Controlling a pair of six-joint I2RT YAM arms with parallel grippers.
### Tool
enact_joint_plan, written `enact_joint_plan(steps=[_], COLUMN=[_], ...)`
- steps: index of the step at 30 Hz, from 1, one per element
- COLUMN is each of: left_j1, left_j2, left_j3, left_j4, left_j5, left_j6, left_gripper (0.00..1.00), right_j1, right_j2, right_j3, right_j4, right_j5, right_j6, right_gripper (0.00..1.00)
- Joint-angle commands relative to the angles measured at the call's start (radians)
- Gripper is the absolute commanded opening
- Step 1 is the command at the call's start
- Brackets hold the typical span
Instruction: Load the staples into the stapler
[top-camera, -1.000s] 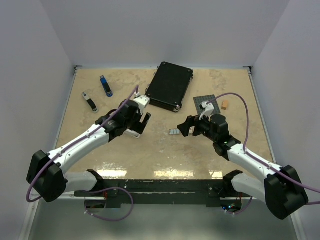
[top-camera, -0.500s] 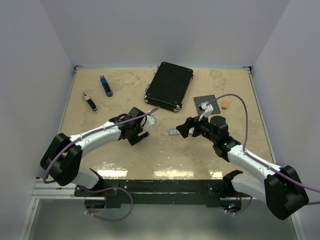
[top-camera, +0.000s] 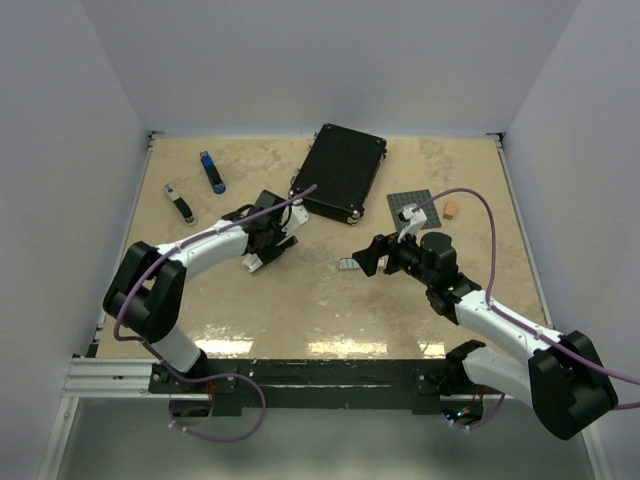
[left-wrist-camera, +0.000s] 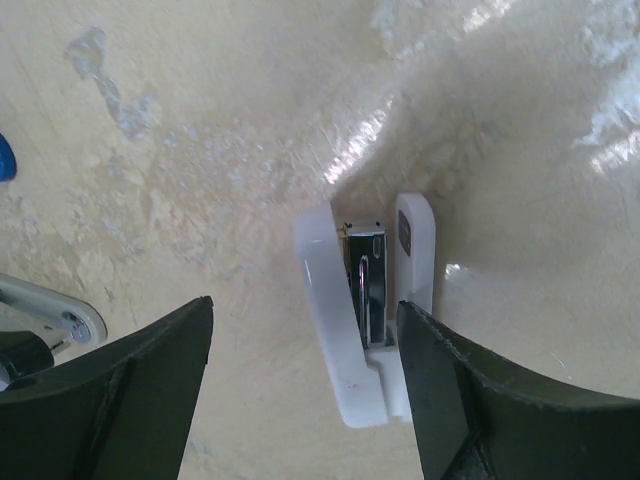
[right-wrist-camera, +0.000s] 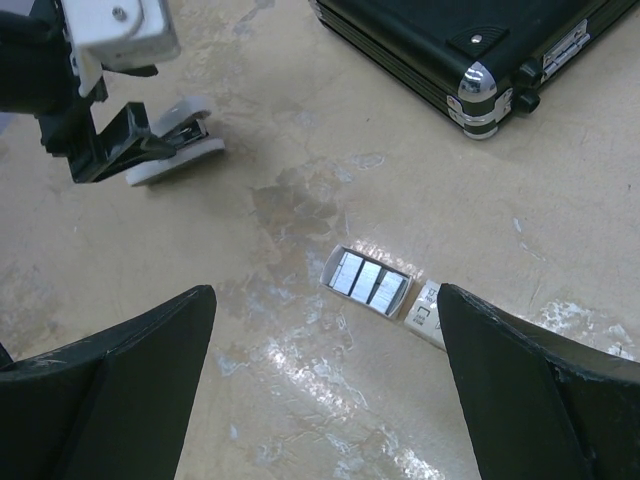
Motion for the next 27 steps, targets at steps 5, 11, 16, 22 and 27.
enact_joint_plan(steps=[5, 11, 16, 22, 27], left_j1=[0.033, 0.103, 0.194, 0.195, 0.195], left_j2=[0.040, 0.048, -0.003, 0.037, 0.103], left_j3=[0.065, 0.118, 0.112, 0.107, 0.123], left_j4=[0.025, 0.007, 0.022, 0.001, -0.039], left_j5=[0.142, 0.231, 0.387, 0.411, 0.443], left_j6=[-0.044, -0.215, -0.352, -0.337, -0.332], left_gripper=[0.79, 0.80, 0.81, 0.77, 0.70], right_j1=[0.003, 0.003, 0.006, 0.013, 0.030], right_j2=[0.000, -0.003, 0.002, 0.034, 0.089], right_j3=[-0.003, 0.000, 0.009, 0.049, 0.101], right_j4=[0.049, 0.040, 0.031, -0.011, -0.077], right_j5=[-0.024, -0.015, -0.035, -0.041, -0.061], right_j6=[-0.015, -0.017, -0.014, -0.012, 0.014], right_gripper=[0.98, 0.98, 0.97, 0.94, 0.89])
